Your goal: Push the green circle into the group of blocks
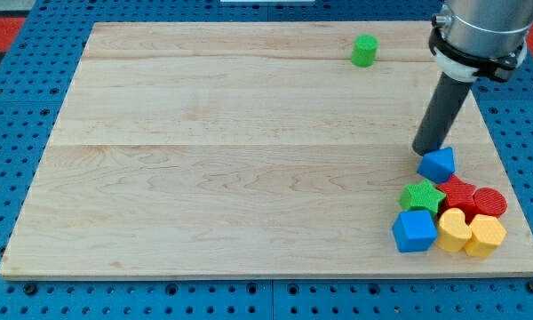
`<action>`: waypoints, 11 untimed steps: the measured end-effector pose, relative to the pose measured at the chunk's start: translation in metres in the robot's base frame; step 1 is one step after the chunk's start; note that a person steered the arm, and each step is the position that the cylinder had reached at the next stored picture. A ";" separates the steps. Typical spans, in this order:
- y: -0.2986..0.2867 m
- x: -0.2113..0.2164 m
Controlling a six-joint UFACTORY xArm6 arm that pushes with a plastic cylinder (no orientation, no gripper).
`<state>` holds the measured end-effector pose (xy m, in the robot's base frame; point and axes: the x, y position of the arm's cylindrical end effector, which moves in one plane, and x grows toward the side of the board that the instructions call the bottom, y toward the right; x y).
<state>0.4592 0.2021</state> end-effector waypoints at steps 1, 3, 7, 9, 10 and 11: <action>0.016 0.014; 0.032 0.032; -0.132 -0.155; -0.094 -0.241; -0.072 -0.229; -0.067 -0.213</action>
<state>0.2462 0.1350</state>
